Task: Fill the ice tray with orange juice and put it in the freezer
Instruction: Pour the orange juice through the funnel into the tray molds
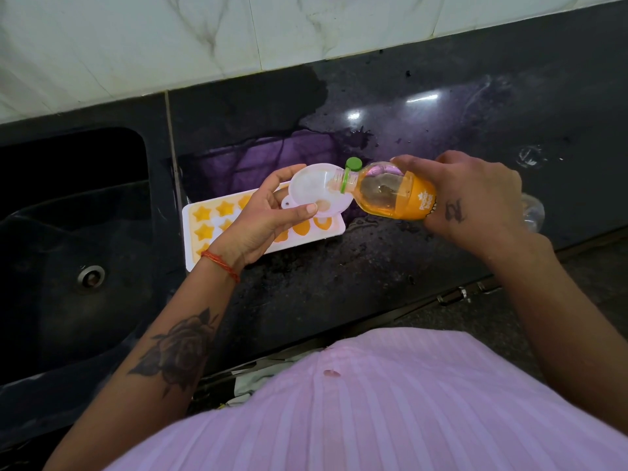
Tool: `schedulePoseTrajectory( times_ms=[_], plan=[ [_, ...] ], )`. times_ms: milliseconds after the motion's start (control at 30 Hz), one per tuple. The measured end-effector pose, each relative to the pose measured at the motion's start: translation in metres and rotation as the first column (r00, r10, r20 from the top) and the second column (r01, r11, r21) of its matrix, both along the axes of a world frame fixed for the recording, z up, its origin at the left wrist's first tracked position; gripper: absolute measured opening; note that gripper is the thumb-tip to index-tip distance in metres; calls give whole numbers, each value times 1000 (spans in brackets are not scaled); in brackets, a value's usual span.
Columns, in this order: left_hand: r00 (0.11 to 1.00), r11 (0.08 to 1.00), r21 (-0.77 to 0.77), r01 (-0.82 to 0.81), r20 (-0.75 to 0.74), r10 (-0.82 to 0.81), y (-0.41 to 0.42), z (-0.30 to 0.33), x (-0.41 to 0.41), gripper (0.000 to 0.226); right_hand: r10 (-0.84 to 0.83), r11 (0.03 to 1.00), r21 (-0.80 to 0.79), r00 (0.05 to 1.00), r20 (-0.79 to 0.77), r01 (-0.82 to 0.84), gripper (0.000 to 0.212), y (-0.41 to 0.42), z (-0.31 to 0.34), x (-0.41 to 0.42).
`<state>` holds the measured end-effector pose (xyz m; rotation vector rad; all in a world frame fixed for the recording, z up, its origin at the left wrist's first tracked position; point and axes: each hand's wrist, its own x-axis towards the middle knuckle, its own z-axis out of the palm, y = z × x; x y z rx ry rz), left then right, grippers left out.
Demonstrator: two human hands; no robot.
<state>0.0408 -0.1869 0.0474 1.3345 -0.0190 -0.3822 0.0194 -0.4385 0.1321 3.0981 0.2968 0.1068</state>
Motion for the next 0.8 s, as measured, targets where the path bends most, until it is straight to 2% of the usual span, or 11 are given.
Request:
schedulePoseTrajectory(
  times_ms=[233,500,633,800],
  plan=[
    [1000,1000,-13,-14,1,14,4,-2,3,67,7,995,103,999,-42,-3,72,2,-1,4],
    [998,998,-40,-57,9,58,7,2,9,64,35,960,280,997,-71,-14,91,0,-11,23],
    [994,993,-46,-106,14,107,5,8,13,59,103,884,465,989,-102,-44,98,1,-11,38],
    [983,982,-57,-181,31,183,5,16,17,59,186,745,664,977,-102,-72,96,8,-8,63]
  ],
)
